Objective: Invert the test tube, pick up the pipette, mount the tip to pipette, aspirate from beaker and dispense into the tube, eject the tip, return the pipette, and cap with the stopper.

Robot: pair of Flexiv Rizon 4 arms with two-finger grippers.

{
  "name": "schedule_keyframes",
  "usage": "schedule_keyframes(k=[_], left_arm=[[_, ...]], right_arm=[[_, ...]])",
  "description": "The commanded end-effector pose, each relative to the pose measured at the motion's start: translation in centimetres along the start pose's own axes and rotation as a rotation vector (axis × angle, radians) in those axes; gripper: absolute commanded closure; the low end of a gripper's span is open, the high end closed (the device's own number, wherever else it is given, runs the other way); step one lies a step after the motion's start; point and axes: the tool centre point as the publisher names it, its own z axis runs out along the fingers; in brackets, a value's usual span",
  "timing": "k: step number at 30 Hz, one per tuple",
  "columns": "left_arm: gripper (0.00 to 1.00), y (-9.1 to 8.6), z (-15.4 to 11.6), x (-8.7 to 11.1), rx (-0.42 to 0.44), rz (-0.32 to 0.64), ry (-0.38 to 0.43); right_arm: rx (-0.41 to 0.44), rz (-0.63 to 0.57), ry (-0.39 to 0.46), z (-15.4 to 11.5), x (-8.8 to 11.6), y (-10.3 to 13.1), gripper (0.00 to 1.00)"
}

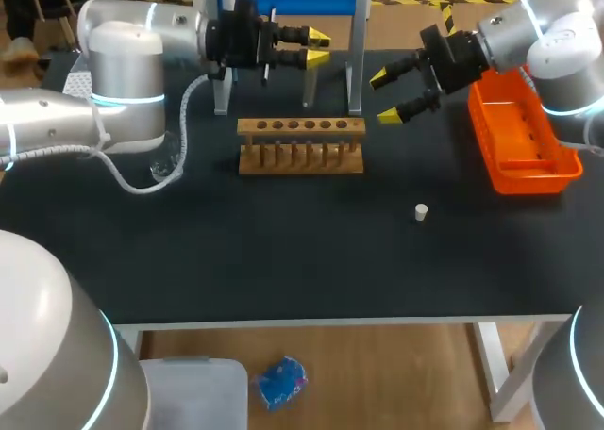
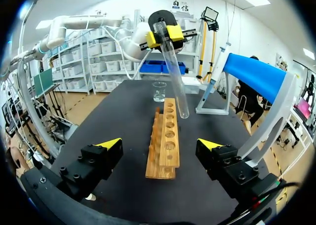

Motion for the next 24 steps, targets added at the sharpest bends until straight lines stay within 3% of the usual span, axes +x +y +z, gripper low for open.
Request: schedule_keyframes(k=[1, 11, 24], left_arm=[[1.00, -1.0, 0.0, 0.1, 0.007, -0.064, -0.070], [1.00, 0.8, -0.1, -0.7, -0.014, -0.302, -0.192], [1.00, 1.7, -0.2, -1.5, 0.014, -0.326, -0.218]], right_arm=[[0.000, -0.001, 0.001, -0.1, -0.1, -0.1, 0.00], [0.000, -0.001, 0.001, -0.1, -0.1, -0.1, 0.00], [0.000, -0.001, 0.001, -0.1, -0.1, -0.1, 0.00]])
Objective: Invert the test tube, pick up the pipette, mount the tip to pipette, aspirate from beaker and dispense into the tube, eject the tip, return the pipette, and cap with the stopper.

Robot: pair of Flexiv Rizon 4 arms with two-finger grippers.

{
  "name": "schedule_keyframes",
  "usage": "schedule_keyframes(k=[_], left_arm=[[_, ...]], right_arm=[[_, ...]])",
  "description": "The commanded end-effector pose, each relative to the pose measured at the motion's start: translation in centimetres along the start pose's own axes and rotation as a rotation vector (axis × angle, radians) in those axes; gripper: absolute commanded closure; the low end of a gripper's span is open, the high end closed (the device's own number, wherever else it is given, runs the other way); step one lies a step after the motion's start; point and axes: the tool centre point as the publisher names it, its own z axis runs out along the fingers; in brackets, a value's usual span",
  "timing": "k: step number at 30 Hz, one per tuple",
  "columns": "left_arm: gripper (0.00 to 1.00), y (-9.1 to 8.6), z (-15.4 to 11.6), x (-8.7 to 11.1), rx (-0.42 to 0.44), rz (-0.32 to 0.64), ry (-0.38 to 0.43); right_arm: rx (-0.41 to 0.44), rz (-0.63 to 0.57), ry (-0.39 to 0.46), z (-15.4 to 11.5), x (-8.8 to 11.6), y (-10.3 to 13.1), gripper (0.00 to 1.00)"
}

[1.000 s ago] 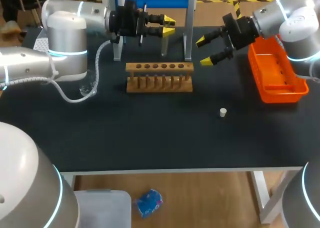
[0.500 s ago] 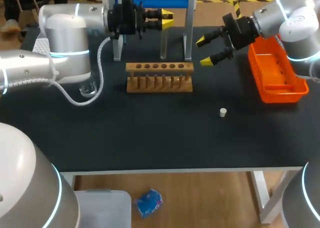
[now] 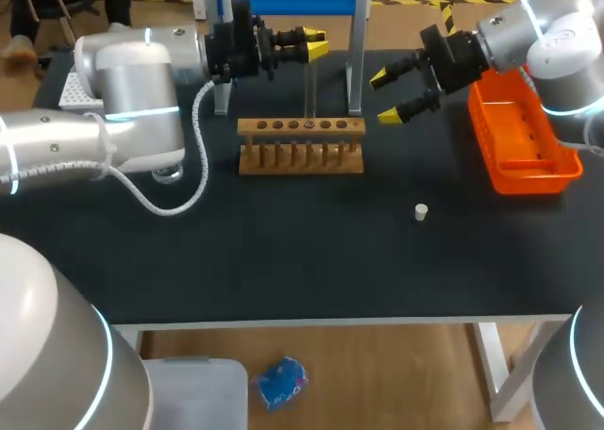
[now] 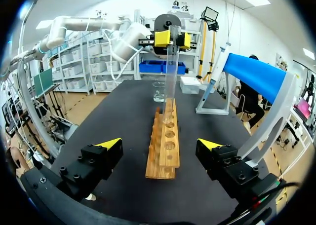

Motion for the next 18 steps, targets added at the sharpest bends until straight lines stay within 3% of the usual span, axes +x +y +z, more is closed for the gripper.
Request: schedule_keyframes(k=[1, 18], left_arm=[[1.00, 0.0, 0.2, -0.2, 0.002, -0.006, -0.005], [1.00, 1.5, 0.0, -1.0, -0.004, -0.013, -0.028]], right_arm=[[0.000, -0.001, 0.002, 0.0, -0.1, 0.0, 0.00], [0.000, -0.001, 0.002, 0.0, -0.1, 0.0, 0.00]])
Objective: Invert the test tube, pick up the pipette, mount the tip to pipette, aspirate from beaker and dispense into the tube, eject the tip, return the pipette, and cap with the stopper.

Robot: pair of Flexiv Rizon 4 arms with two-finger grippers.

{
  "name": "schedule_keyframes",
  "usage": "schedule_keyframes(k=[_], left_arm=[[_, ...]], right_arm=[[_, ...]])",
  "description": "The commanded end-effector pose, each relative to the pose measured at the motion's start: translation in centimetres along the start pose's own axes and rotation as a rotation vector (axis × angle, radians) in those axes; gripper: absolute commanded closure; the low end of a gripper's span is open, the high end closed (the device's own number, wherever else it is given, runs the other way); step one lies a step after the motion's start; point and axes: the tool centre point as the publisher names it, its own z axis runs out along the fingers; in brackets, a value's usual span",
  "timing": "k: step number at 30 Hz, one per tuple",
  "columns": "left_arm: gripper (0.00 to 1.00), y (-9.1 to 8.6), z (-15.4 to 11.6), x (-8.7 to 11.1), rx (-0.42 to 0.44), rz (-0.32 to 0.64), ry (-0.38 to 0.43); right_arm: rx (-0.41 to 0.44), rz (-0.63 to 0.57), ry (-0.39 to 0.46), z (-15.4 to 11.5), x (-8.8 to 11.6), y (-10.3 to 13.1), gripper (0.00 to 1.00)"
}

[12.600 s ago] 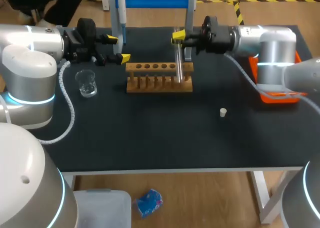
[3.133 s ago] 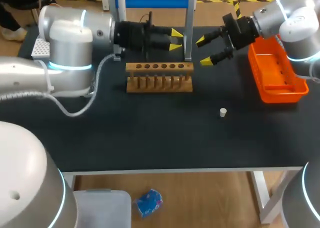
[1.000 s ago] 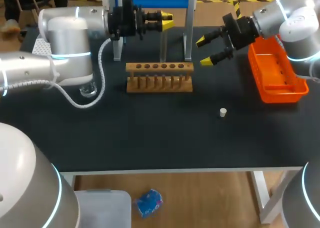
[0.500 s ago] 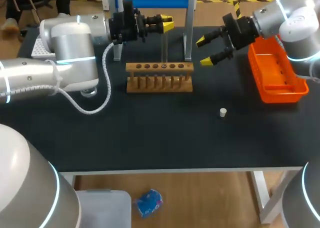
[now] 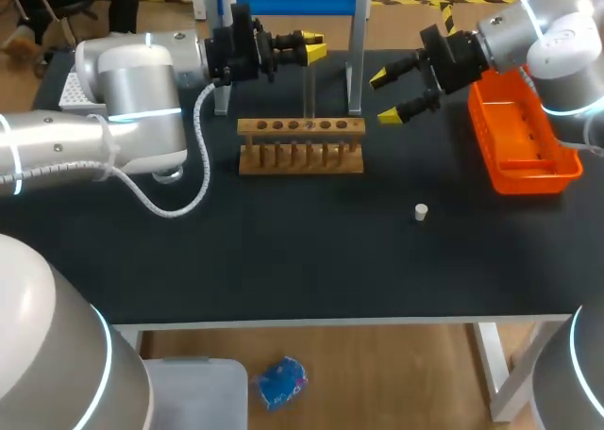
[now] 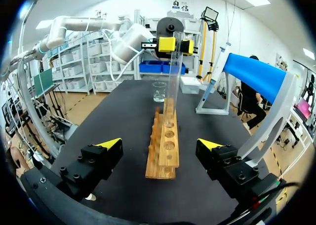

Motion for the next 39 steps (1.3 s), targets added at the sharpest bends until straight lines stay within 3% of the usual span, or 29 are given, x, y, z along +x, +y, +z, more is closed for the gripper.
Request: schedule_keyframes(k=[1, 18, 39], left_arm=[[1.00, 0.5, 0.3, -0.2, 0.012, 0.010, -0.002], [1.00, 1.9, -0.1, 0.0, 0.051, 0.049, -0.027], [1.00, 4.0, -0.3, 0.0, 0.030, 0.053, -0.039]], right_arm=[[0.000, -0.001, 0.002, 0.0, -0.1, -0.1, 0.00], [0.000, -0.001, 0.002, 0.0, -0.1, -0.1, 0.00], [0.000, -0.001, 0.002, 0.0, -0.1, -0.1, 0.00]])
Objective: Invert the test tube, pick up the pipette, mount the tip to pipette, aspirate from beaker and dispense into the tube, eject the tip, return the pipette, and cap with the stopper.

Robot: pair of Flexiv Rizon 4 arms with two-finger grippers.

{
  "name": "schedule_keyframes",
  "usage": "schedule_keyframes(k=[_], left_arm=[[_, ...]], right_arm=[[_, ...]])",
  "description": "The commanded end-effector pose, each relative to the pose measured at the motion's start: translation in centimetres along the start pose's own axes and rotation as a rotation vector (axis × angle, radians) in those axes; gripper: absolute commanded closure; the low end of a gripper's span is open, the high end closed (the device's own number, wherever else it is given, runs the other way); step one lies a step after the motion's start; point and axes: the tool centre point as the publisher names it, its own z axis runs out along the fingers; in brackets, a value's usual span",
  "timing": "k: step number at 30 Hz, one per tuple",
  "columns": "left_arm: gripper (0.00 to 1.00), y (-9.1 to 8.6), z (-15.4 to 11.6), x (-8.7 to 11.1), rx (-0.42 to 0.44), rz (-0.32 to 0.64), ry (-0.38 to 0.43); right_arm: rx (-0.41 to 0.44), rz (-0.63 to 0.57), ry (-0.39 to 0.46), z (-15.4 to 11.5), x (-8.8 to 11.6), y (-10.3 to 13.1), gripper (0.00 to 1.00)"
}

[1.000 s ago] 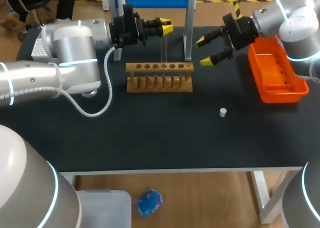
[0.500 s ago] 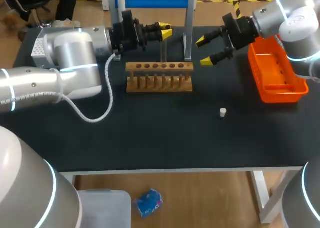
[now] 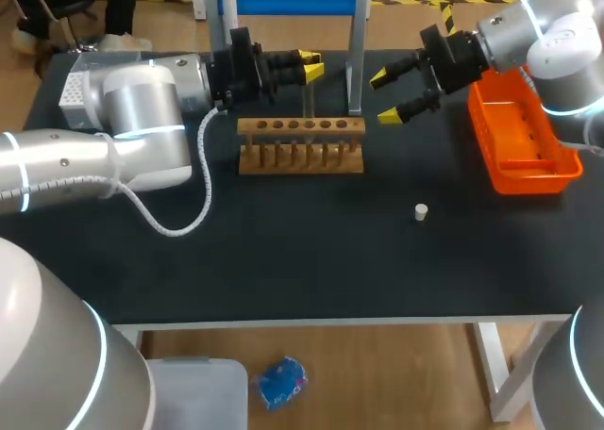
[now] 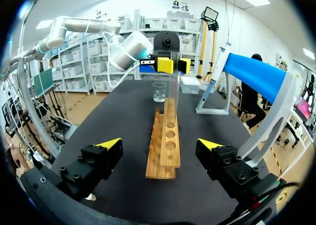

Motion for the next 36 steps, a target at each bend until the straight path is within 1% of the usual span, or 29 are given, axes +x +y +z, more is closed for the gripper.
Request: schedule_keyframes(k=[1, 18, 29, 32, 34, 36], left_arm=[[1.00, 0.5, 0.1, 0.0, 0.006, 0.002, -0.005], [1.00, 2.3, -0.2, -0.4, 0.019, -0.018, -0.012], [1.00, 2.6, -0.3, -0.7, 0.021, -0.019, -0.021], [1.00, 2.6, -0.5, -0.7, 0.013, -0.023, -0.019], [1.00, 2.8, -0.5, -0.6, -0.017, -0.043, -0.019], [1.00, 2.9, -0.4, -0.6, -0.027, -0.038, -0.008]], right_arm=[[0.000, -0.001, 0.002, 0.0, -0.1, 0.0, 0.00], [0.000, -0.001, 0.002, 0.0, -0.1, 0.0, 0.00], [0.000, -0.001, 0.002, 0.0, -0.1, 0.0, 0.00], [0.000, -0.001, 0.002, 0.0, -0.1, 0.0, 0.00], [0.000, -0.001, 0.002, 0.0, -0.1, 0.0, 0.00], [0.000, -0.001, 0.002, 0.0, -0.1, 0.0, 0.00]])
